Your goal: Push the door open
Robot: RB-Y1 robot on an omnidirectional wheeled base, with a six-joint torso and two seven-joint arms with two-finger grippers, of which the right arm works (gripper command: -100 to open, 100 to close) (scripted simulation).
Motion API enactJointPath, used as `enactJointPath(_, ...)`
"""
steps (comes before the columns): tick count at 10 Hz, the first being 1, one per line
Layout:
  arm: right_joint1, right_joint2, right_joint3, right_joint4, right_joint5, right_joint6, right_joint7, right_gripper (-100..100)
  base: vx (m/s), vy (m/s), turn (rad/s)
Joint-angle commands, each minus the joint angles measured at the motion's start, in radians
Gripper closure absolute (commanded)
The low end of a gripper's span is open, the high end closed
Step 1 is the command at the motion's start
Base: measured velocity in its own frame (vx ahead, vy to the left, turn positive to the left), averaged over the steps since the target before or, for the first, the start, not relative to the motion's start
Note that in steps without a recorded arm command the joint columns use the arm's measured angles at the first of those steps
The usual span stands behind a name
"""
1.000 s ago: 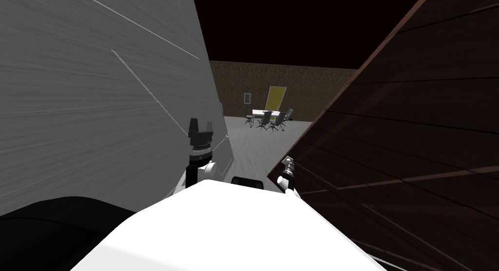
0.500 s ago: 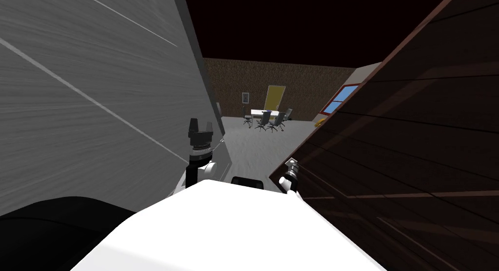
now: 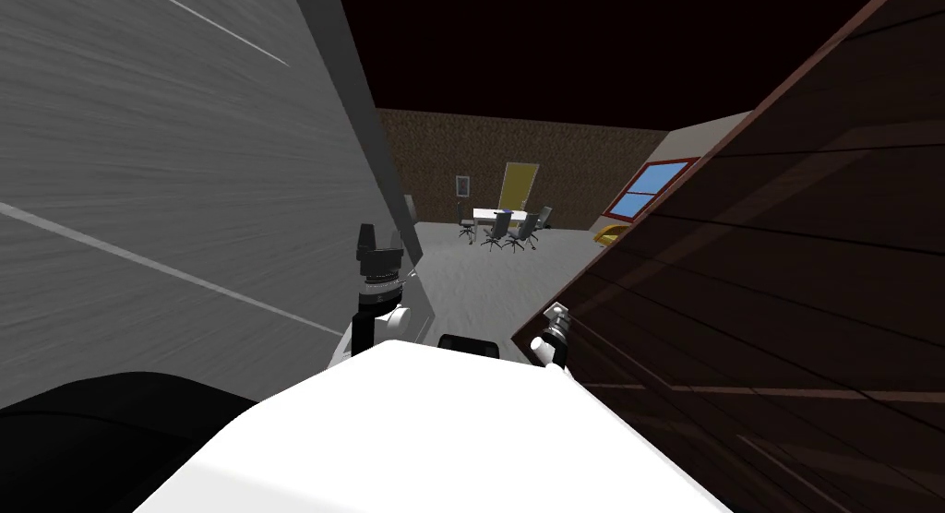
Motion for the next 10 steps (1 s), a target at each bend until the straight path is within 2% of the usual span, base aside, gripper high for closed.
enactJointPath(1, -0.018, -0.013, -0.005, 0.029, -0.003, -0.024, -0.003, 100, 0.113, -0.050, -0.013)
enactJointPath(4, -0.014, -0.017, -0.046, 0.031, -0.030, -0.031, 0.015, 100, 0.190, -0.040, -0.036)
enactJointPath(5, -0.014, -0.017, -0.046, 0.031, -0.030, -0.031, 0.015, 100, 0.140, -0.041, -0.025)
enactJointPath(10, -0.009, -0.022, -0.100, 0.035, -0.066, -0.040, 0.040, 100, 0.185, -0.057, -0.033)
